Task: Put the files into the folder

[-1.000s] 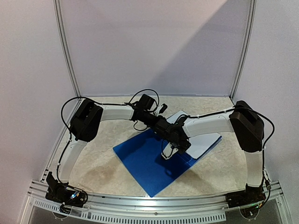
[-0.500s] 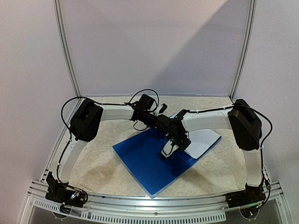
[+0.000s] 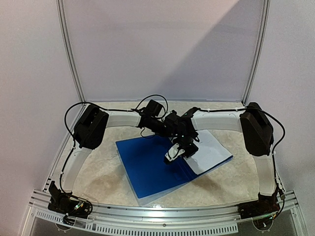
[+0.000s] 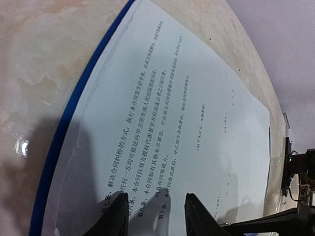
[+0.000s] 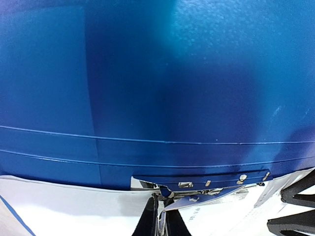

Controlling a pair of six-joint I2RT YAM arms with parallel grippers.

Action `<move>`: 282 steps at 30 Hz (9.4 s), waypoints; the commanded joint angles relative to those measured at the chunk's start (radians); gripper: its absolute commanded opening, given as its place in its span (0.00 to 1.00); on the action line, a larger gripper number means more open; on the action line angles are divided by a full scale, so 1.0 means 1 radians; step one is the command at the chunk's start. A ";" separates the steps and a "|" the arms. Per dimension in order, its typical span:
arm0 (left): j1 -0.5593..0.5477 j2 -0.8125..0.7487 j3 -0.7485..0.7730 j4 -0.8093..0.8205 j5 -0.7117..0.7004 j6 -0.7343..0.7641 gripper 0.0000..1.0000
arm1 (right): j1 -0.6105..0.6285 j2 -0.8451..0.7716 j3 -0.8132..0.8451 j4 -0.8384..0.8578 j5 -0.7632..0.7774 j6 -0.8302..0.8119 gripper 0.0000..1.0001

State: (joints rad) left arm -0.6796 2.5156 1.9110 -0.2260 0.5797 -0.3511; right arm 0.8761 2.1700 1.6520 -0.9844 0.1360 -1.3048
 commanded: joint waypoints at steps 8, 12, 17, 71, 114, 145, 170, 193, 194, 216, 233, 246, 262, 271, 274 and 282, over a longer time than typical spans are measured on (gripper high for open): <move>0.006 0.012 -0.047 -0.119 -0.051 0.020 0.40 | 0.064 -0.104 -0.011 0.181 -0.030 0.271 0.16; 0.006 -0.004 -0.048 -0.124 -0.055 0.021 0.40 | 0.061 -0.153 -0.073 0.302 0.050 0.312 0.36; 0.002 -0.009 -0.049 -0.128 -0.058 0.021 0.40 | 0.025 -0.210 -0.101 0.319 -0.025 0.359 0.46; -0.006 -0.174 -0.102 0.065 -0.011 -0.013 0.55 | -0.284 -0.125 -0.105 0.082 -0.794 0.605 0.42; -0.027 -0.216 -0.174 0.071 -0.160 -0.075 0.50 | -0.273 -0.439 -0.396 0.238 -0.329 0.701 0.36; -0.067 0.016 -0.035 -0.033 -0.081 -0.052 0.47 | -0.153 -0.070 -0.018 0.279 -0.544 0.722 0.46; -0.066 0.027 -0.027 -0.048 -0.075 -0.044 0.46 | -0.150 -0.052 -0.014 0.262 -0.591 0.726 0.24; -0.061 0.050 -0.017 -0.081 -0.068 -0.025 0.46 | -0.096 -0.020 0.039 -0.007 -0.480 0.489 0.00; -0.061 0.052 -0.014 -0.084 -0.067 -0.024 0.46 | -0.082 -0.017 0.032 -0.025 -0.433 0.460 0.00; -0.055 0.081 0.010 -0.103 -0.068 -0.017 0.44 | 0.052 0.038 -0.026 -0.091 -0.043 0.318 0.00; -0.054 0.084 0.017 -0.109 -0.067 -0.017 0.44 | 0.057 0.028 -0.024 0.006 -0.236 0.371 0.00; -0.052 0.080 0.006 -0.105 -0.061 -0.017 0.44 | 0.057 0.056 -0.101 0.077 -0.249 0.414 0.00; -0.052 0.079 -0.006 -0.095 -0.055 -0.019 0.43 | 0.059 -0.035 0.002 0.060 -0.243 0.456 0.05; -0.052 0.058 -0.003 -0.092 -0.064 -0.018 0.44 | 0.059 -0.078 0.015 0.084 -0.201 0.466 0.23; -0.054 0.021 0.005 -0.091 -0.076 -0.015 0.48 | 0.059 -0.122 0.035 0.089 -0.205 0.475 0.29; -0.046 -0.137 0.163 -0.179 -0.206 -0.005 0.57 | 0.047 -0.326 -0.014 0.171 -0.231 0.559 0.38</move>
State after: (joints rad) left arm -0.7364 2.4966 1.9762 -0.3172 0.4828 -0.3656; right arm 0.9291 1.9778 1.6585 -0.8673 -0.0669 -0.8040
